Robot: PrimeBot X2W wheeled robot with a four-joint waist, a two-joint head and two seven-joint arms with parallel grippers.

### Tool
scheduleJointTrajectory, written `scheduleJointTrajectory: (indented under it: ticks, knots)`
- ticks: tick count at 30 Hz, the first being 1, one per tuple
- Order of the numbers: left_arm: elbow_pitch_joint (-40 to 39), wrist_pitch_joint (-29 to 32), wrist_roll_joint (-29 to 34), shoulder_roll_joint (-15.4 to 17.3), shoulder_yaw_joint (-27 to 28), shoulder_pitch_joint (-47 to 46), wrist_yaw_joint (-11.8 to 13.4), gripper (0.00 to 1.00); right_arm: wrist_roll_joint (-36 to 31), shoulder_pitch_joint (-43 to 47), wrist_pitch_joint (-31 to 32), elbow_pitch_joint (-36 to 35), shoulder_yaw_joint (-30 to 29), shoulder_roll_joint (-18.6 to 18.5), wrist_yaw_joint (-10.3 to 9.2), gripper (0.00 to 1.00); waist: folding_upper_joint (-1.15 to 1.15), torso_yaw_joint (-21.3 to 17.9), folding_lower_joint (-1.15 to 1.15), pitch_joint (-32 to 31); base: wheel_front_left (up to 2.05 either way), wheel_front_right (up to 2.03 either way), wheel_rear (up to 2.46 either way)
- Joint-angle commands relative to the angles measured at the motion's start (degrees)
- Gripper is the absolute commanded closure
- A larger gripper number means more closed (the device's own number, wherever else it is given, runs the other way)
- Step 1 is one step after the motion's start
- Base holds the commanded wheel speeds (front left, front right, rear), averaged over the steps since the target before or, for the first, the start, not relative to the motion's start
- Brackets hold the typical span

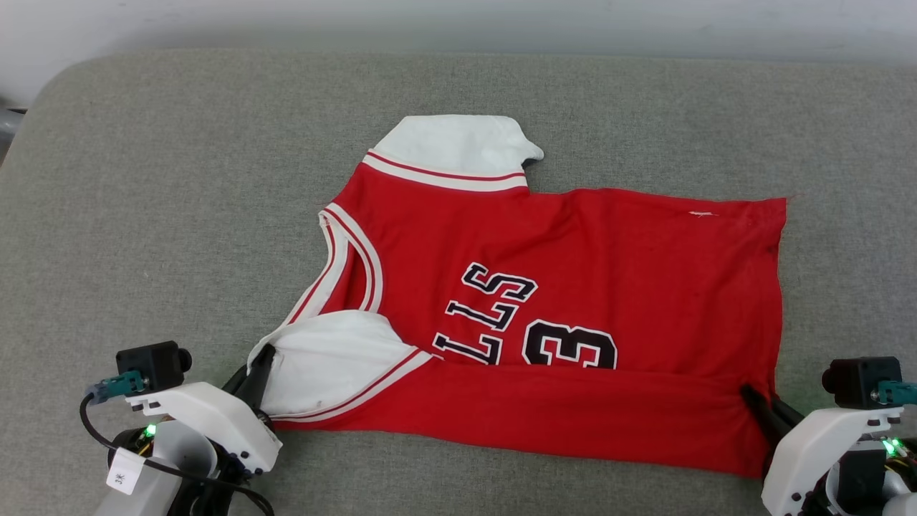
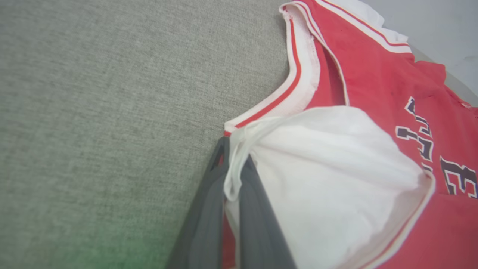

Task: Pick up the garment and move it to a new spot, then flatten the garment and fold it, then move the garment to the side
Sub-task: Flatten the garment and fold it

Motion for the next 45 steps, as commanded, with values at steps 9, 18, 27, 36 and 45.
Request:
scheduleJointTrajectory:
  ticks: [9,18,27,36,45]
  knots:
    - [6.8,-0.5,-0.7,-1.6,-1.1,-2.8,-3.5,0.00,1.6,-1.6,-9.0,3.3,3.0,0.1,-0.07,0.00,0.00,-0.3,-0.01,-1.8,0.00,0.00,0.00]
    - [6.5,-5.1,2.0,1.6,0.4,-2.6,-1.7,0.00,-0.4,-1.9,-22.8,2.2,2.4,0.2,-0.07,0.00,0.00,-1.3,-0.01,-6.3,0.00,0.00,0.00]
    - [-1.3,0.6,2.0,5.6,-0.3,-0.9,0.5,0.00,-7.9,2.6,-24.9,-5.2,-1.7,5.0,-0.06,0.00,0.00,-1.1,-0.01,-10.6,0.00,0.00,0.00]
    - [-9.5,16.3,-3.6,11.1,-1.2,3.0,3.5,0.00,-10.3,8.0,-22.1,-13.7,-2.3,8.7,-0.06,0.00,0.00,-2.5,-0.01,-11.8,0.00,0.00,0.00]
    - [-10.7,28.2,-9.4,12.6,-2.3,4.4,6.9,0.00,-9.6,7.8,-20.6,-15.4,-2.1,10.1,-0.06,0.00,0.00,-4.7,-0.01,-9.9,0.00,0.00,0.00]
